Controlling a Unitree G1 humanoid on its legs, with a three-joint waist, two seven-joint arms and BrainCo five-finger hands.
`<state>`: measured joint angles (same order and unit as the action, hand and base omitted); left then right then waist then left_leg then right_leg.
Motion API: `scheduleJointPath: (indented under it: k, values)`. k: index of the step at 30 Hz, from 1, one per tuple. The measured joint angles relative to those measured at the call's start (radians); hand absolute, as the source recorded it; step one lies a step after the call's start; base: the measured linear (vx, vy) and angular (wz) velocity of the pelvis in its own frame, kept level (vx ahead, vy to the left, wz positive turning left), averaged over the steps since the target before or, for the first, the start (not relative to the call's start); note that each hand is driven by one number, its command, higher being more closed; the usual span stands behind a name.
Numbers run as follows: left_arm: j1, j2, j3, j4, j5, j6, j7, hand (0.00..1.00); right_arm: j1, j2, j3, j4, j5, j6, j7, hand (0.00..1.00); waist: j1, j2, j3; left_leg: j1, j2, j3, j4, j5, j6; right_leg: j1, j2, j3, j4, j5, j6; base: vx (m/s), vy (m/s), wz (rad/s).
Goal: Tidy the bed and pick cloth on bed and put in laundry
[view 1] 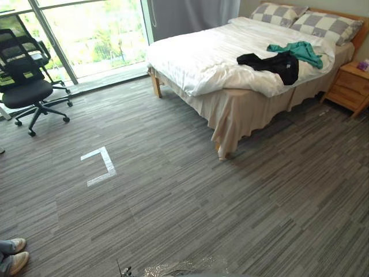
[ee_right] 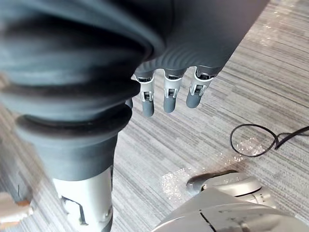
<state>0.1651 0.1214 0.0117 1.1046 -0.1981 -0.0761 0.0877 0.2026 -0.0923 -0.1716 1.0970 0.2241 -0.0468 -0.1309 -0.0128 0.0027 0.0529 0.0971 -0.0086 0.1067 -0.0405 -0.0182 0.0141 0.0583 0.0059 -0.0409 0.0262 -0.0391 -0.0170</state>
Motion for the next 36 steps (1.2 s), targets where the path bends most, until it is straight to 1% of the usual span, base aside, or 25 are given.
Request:
scheduleJointPath:
  k: [2, 4, 5, 6, 7, 11, 18, 20, 21, 22, 23, 24, 25, 26, 27, 28, 29, 30, 31, 32, 33, 34, 35, 36]
  values:
    - [-0.015, 0.0, 0.0, 0.01, 0.07, 0.001, 0.002, 0.0, -0.003, 0.004, -0.015, 0.01, 0.0, -0.006, 0.0, 0.0, 0.0, -0.001, 0.002, 0.021, -0.002, 0.008, -0.024, 0.0, 0.0, 0.028, 0.0, 0.004, -0.03, 0.003, 0.005, 0.13, 0.013, -0.06]
    - [-0.022, 0.001, 0.0, 0.014, 0.079, 0.001, 0.002, 0.0, -0.014, 0.005, -0.019, 0.018, 0.0, -0.009, 0.0, 0.0, 0.0, -0.001, 0.003, 0.023, -0.003, 0.01, -0.029, 0.0, 0.0, 0.028, 0.0, 0.004, -0.034, 0.003, 0.006, 0.1, 0.008, -0.05]
    - [-0.031, 0.002, 0.0, 0.018, 0.083, 0.001, 0.002, 0.0, -0.018, 0.005, -0.019, 0.019, 0.0, -0.01, 0.001, 0.0, 0.0, 0.003, 0.008, 0.026, -0.003, 0.012, -0.03, 0.0, 0.0, 0.03, 0.0, 0.004, -0.034, 0.002, 0.01, 0.06, 0.003, -0.04]
    - [-0.034, 0.002, 0.0, 0.018, 0.083, 0.001, 0.002, 0.0, -0.019, 0.006, -0.019, 0.019, 0.0, -0.01, 0.001, 0.0, 0.0, 0.001, 0.015, 0.029, -0.003, 0.013, -0.03, 0.0, -0.001, 0.033, 0.0, 0.004, -0.034, 0.001, 0.012, 0.04, 0.0, -0.03]
    - [-0.04, 0.004, 0.0, 0.017, 0.083, 0.001, 0.002, 0.0, -0.021, 0.008, -0.019, 0.019, 0.0, -0.011, 0.001, 0.0, -0.001, 0.0, 0.027, 0.041, -0.003, 0.017, -0.033, -0.001, -0.001, 0.043, -0.001, 0.004, -0.034, -0.005, 0.022, 0.0, 0.0, 0.0]
    - [-0.042, 0.006, 0.0, 0.017, 0.094, 0.0, 0.004, 0.0, -0.031, 0.009, -0.02, 0.018, 0.0, -0.011, 0.002, 0.0, -0.001, -0.005, 0.031, 0.05, -0.003, 0.022, -0.049, -0.001, -0.002, 0.044, 0.0, 0.004, -0.035, -0.011, 0.032, 0.0, 0.0, 0.0]
    - [-0.051, 0.008, -0.003, 0.017, 0.146, 0.001, 0.005, 0.0, -0.039, 0.01, -0.02, 0.017, -0.038, -0.01, 0.003, 0.0, -0.002, -0.016, 0.037, 0.053, -0.004, 0.034, -0.051, -0.001, -0.002, 0.038, -0.002, 0.014, -0.033, -0.011, 0.033, -0.04, -0.013, -0.04]
    - [-0.058, 0.008, -0.008, 0.017, 0.152, 0.001, 0.005, 0.0, -0.041, 0.008, -0.021, 0.017, -0.038, -0.01, 0.003, 0.0, -0.001, -0.014, 0.038, 0.05, -0.003, 0.04, -0.051, -0.002, -0.002, 0.025, -0.001, 0.02, -0.021, -0.012, 0.032, -0.05, -0.018, -0.1]
    - [-0.062, 0.008, -0.008, 0.016, 0.152, 0.001, 0.005, 0.0, -0.042, 0.008, -0.026, 0.016, -0.038, -0.009, 0.004, 0.0, -0.002, -0.013, 0.039, 0.04, 0.0, 0.05, -0.05, -0.005, -0.007, -0.002, 0.001, 0.028, 0.011, -0.024, 0.038, -0.06, -0.025, -0.27]
    - [-0.067, 0.011, -0.008, 0.015, 0.151, 0.001, 0.004, 0.0, -0.05, 0.01, -0.026, 0.015, -0.037, -0.009, 0.004, 0.0, -0.001, -0.017, 0.046, 0.03, 0.0, 0.068, -0.049, -0.005, -0.007, -0.044, 0.002, 0.042, 0.07, -0.046, 0.029, -0.05, -0.03, -0.33]
    - [-0.071, 0.013, -0.008, 0.014, 0.151, 0.001, 0.004, 0.0, -0.058, 0.014, -0.029, 0.014, -0.038, -0.009, 0.004, 0.0, -0.001, -0.011, 0.051, 0.03, -0.001, 0.077, -0.048, -0.005, -0.007, -0.063, 0.002, 0.046, 0.106, -0.061, 0.032, -0.05, -0.043, -0.38]
    - [-0.078, 0.021, -0.01, 0.014, 0.151, 0.001, 0.003, 0.0, -0.064, 0.018, -0.031, 0.007, -0.037, -0.009, 0.007, 0.0, -0.003, -0.023, 0.072, 0.031, -0.005, 0.093, -0.046, -0.008, -0.004, -0.1, -0.002, 0.055, 0.181, -0.095, 0.039, -0.07, -0.045, -0.35]
    - [-0.085, 0.029, -0.011, 0.012, 0.15, 0.001, 0.002, 0.0, -0.065, 0.03, -0.044, -0.008, -0.036, -0.009, 0.009, 0.0, -0.007, -0.033, 0.089, 0.037, -0.01, 0.108, -0.044, -0.017, -0.002, -0.135, -0.008, 0.067, 0.249, -0.132, 0.063, -0.08, -0.044, -0.34]
    - [-0.089, 0.033, -0.011, 0.011, 0.148, 0.001, 0.001, 0.0, -0.066, 0.034, -0.048, -0.014, -0.035, -0.009, 0.008, 0.0, -0.008, -0.038, 0.099, 0.042, -0.01, 0.12, -0.043, -0.022, -0.002, -0.15, -0.011, 0.067, 0.282, -0.151, 0.085, -0.07, -0.038, -0.41]
    - [-0.089, 0.04, -0.018, 0.007, 0.139, 0.001, 0.0, 0.0, -0.069, 0.039, -0.048, -0.023, -0.034, -0.009, 0.009, 0.0, -0.009, -0.043, 0.108, 0.047, -0.013, 0.14, -0.036, -0.034, 0.002, -0.179, -0.026, 0.052, 0.341, -0.184, 0.119, -0.03, -0.046, -0.43]
    - [-0.088, 0.045, -0.023, 0.007, 0.133, 0.003, 0.0, 0.0, -0.072, 0.046, -0.056, -0.026, -0.031, -0.009, 0.009, 0.0, -0.021, -0.044, 0.111, 0.047, -0.015, 0.149, -0.027, -0.05, 0.01, -0.202, -0.052, -0.006, 0.387, -0.206, 0.127, -0.01, -0.055, -0.43]
    - [-0.089, 0.047, -0.023, 0.007, 0.129, 0.005, 0.001, 0.0, -0.078, 0.048, -0.064, -0.026, -0.029, -0.009, 0.009, 0.0, -0.031, -0.042, 0.115, 0.054, -0.015, 0.153, -0.021, -0.06, 0.008, -0.211, -0.075, -0.071, 0.411, -0.218, 0.108, 0.01, -0.045, -0.36]
    - [-0.092, 0.047, -0.023, 0.007, 0.128, 0.006, 0.001, 0.0, -0.078, 0.047, -0.064, -0.026, -0.029, -0.009, 0.009, 0.0, -0.032, -0.044, 0.115, 0.061, -0.013, 0.163, -0.017, -0.07, 0.006, -0.22, -0.091, -0.126, 0.431, -0.228, 0.088, 0.03, -0.039, -0.3]
    - [-0.097, 0.047, -0.023, 0.007, 0.128, 0.007, 0.001, 0.0, -0.078, 0.047, -0.065, -0.026, -0.029, -0.009, 0.009, 0.0, -0.032, -0.044, 0.116, 0.063, -0.009, 0.17, -0.011, -0.077, 0.002, -0.222, -0.097, -0.151, 0.438, -0.232, 0.077, 0.11, -0.086, -0.39]
    - [-0.115, 0.037, -0.023, 0.007, 0.125, 0.008, 0.001, 0.0, -0.082, 0.045, -0.078, -0.026, -0.025, -0.009, 0.015, 0.0, -0.036, -0.031, 0.121, 0.07, 0.017, 0.181, -0.007, -0.091, -0.016, -0.236, -0.093, -0.18, 0.448, -0.245, 0.041, 0.13, -0.1, -0.3]
    - [-0.128, 0.025, -0.023, 0.007, 0.123, 0.008, 0.001, 0.0, -0.088, 0.043, -0.092, -0.025, -0.025, -0.009, 0.019, 0.0, -0.038, -0.019, 0.128, 0.071, 0.037, 0.187, -0.004, -0.098, -0.028, -0.251, -0.089, -0.188, 0.453, -0.252, 0.029, 0.19, -0.131, -0.36]
    - [-0.157, -0.01, -0.024, 0.007, 0.122, 0.007, 0.0, 0.0, -0.102, 0.031, -0.109, -0.026, -0.013, -0.011, 0.021, 0.0, -0.041, 0.018, 0.15, 0.071, 0.094, 0.195, 0.009, -0.113, -0.05, -0.297, -0.076, -0.194, 0.459, -0.254, 0.023, 0.15, -0.094, -0.3]
    - [-0.178, -0.035, -0.033, 0.007, 0.122, 0.006, -0.001, 0.0, -0.114, 0.02, -0.107, -0.026, 0.004, -0.012, 0.02, 0.0, -0.05, 0.045, 0.165, 0.071, 0.143, 0.199, 0.02, -0.124, -0.068, -0.342, -0.069, -0.197, 0.449, -0.245, 0.038, 0.25, -0.155, -0.3]
    - [-0.202, -0.057, -0.047, 0.007, 0.122, 0.004, -0.003, 0.0, -0.122, 0.013, -0.106, -0.027, 0.012, -0.014, 0.02, 0.0, -0.064, 0.069, 0.179, 0.075, 0.202, 0.198, 0.025, -0.138, -0.093, -0.406, -0.076, -0.192, 0.411, -0.204, 0.06, 0.35, -0.211, -0.23]
